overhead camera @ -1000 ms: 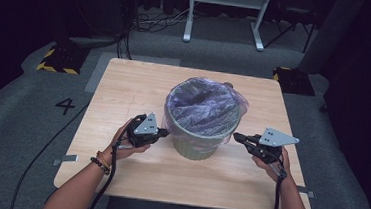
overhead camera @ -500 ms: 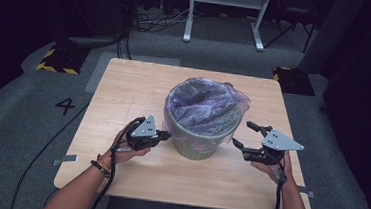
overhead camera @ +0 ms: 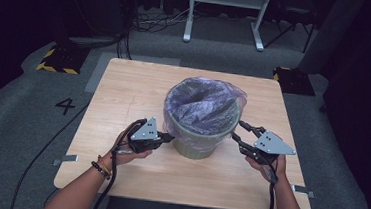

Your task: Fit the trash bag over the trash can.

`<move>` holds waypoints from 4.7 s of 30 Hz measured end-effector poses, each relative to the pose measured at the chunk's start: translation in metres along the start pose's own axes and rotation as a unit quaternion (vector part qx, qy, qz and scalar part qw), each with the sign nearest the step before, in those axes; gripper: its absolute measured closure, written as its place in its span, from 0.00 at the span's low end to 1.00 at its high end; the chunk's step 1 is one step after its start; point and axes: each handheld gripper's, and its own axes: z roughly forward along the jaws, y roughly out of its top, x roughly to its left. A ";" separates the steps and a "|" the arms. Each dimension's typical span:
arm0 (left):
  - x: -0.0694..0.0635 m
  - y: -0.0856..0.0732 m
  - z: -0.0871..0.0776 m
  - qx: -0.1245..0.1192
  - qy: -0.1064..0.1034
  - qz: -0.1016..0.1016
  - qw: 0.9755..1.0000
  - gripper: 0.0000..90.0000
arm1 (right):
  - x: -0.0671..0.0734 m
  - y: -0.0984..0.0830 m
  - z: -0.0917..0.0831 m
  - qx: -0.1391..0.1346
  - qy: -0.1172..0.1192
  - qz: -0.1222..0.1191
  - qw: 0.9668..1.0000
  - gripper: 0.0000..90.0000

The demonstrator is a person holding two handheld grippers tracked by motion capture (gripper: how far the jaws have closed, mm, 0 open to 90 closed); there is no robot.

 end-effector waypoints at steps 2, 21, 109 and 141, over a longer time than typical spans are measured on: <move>0.000 0.001 -0.001 0.001 0.000 0.005 1.000 0.99 | 0.001 0.000 -0.001 -0.005 -0.007 -0.009 1.000 0.82; 0.001 -0.002 0.002 0.006 0.010 -0.005 1.000 0.99 | 0.007 -0.009 -0.012 0.007 0.003 -0.025 1.000 1.00; 0.095 0.027 0.004 -0.016 0.088 -0.069 0.994 0.75 | -0.099 0.063 0.052 0.045 0.056 0.188 0.980 0.43; 0.083 0.011 0.029 0.012 0.056 -0.065 0.996 1.00 | -0.110 0.034 0.074 0.105 0.030 0.231 0.967 1.00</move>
